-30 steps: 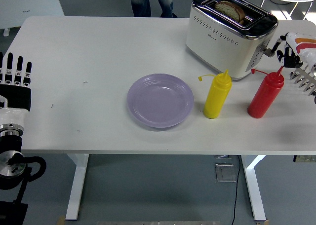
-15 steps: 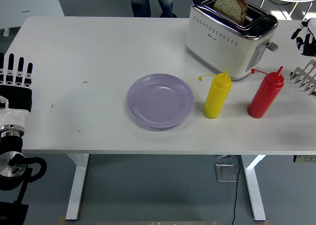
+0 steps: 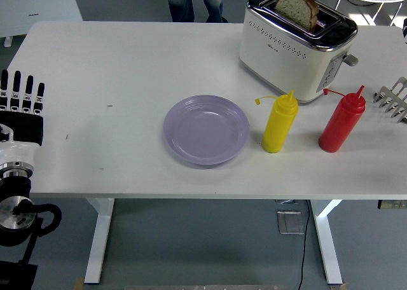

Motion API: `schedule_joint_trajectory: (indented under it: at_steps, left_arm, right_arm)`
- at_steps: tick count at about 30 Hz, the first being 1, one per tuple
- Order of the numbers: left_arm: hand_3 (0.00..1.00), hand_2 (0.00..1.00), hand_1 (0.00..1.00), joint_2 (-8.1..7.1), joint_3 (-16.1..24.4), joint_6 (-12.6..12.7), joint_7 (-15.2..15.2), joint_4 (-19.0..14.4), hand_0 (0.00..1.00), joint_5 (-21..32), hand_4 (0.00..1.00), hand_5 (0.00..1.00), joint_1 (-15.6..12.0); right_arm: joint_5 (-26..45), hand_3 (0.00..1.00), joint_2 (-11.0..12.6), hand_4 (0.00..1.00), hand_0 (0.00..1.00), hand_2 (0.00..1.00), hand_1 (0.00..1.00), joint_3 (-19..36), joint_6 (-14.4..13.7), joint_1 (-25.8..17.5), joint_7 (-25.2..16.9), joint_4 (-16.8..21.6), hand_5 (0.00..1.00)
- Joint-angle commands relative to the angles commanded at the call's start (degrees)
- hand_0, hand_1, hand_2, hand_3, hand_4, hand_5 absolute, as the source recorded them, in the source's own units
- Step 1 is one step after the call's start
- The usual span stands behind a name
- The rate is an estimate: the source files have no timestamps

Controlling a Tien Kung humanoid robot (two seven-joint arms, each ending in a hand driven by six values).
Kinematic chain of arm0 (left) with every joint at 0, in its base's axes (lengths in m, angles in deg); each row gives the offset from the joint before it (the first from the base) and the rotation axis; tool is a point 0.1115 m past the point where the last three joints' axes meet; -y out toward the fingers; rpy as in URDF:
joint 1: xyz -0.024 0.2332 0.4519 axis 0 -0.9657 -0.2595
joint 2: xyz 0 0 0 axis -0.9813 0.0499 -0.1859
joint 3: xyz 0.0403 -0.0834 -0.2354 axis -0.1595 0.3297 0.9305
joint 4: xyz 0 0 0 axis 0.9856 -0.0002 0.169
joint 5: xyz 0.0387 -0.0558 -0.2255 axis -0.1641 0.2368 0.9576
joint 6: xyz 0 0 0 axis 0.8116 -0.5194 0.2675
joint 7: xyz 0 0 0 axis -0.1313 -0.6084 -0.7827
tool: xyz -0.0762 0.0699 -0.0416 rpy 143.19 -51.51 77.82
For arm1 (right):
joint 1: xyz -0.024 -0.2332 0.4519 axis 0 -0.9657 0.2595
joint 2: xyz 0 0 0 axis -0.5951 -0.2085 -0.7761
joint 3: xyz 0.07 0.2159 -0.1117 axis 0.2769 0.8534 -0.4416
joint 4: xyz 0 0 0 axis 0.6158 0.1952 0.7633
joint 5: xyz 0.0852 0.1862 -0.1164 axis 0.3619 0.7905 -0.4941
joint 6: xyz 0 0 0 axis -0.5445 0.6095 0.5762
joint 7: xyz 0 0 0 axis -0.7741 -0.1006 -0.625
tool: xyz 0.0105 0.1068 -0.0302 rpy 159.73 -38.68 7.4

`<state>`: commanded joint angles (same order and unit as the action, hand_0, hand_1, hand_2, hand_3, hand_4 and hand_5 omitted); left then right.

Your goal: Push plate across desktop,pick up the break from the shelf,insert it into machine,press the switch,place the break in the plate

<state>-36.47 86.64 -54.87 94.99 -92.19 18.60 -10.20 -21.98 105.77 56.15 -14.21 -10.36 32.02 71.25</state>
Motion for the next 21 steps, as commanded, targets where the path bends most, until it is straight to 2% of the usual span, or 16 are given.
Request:
schedule_joint_trajectory:
  at_steps: [2, 3, 8, 9, 14, 15, 20, 21]
  left_arm:
    - [0.780, 0.881, 0.890, -0.01, 0.0, 0.0, 0.0, 0.0, 0.885, 0.0, 0.544, 0.998, 0.0]
    - [0.778, 0.881, 0.890, -0.02, 0.0, 0.0, 0.0, 0.0, 0.885, 0.0, 0.544, 0.998, 0.0]
    - [0.778, 0.881, 0.890, -0.07, 0.1, 0.0, 0.0, 0.0, 0.885, 0.0, 0.544, 0.998, 0.0]
    - [0.779, 0.881, 0.890, -0.08, 0.1, 0.0, 0.0, 0.0, 0.885, 0.0, 0.543, 0.998, 0.0]
    - [0.779, 0.881, 0.890, -0.09, 0.3, 0.0, 0.0, -0.1, 0.885, 0.0, 0.543, 0.998, 0.0]
    - [0.779, 0.882, 0.890, -0.09, 0.4, 0.0, 0.1, -0.1, 0.885, 0.0, 0.544, 0.998, 0.0]
    - [0.779, 0.882, 0.890, -0.14, 0.6, 0.0, 0.1, -0.2, 0.885, 0.0, 0.544, 0.998, 0.1]
    - [0.778, 0.882, 0.890, -0.14, 0.6, 0.0, 0.1, -0.2, 0.885, 0.0, 0.541, 0.998, 0.1]
  right_arm:
    - [0.4, 0.925, -0.2, 0.550, 0.276, 0.490, 0.389, 0.4, -1.0, 0.3, -0.8, 1.2, 0.130]
    - [0.8, 0.998, -0.3, 0.687, 0.738, 0.839, 0.725, 0.6, -1.3, 0.4, -1.2, 1.7, 0.348]
    - [2.6, 0.998, -0.8, 0.687, 0.738, 0.839, 0.725, 0.4, -1.6, 1.6, -3.0, 3.6, 0.348]
    - [3.1, 0.998, -1.0, 0.707, 0.822, 0.907, 0.785, 0.2, -1.6, 1.8, -3.3, 3.9, 0.381]
    - [4.0, 0.998, -2.3, 0.707, 0.822, 0.907, 0.785, -2.7, -1.6, 4.4, -3.5, 4.0, 0.381]
    - [4.0, 0.969, -2.4, 0.734, 0.849, 0.920, 0.803, -3.0, -1.6, 4.6, -3.5, 4.0, 0.400]
    - [4.4, 0.969, -5.1, 0.734, 0.849, 0.920, 0.803, -8.2, -1.1, 9.1, -3.3, 0.8, 0.400]
    - [4.4, 0.919, -6.2, 0.743, 0.853, 0.910, 0.799, -9.8, -0.6, 10.6, -3.3, -0.6, 0.387]
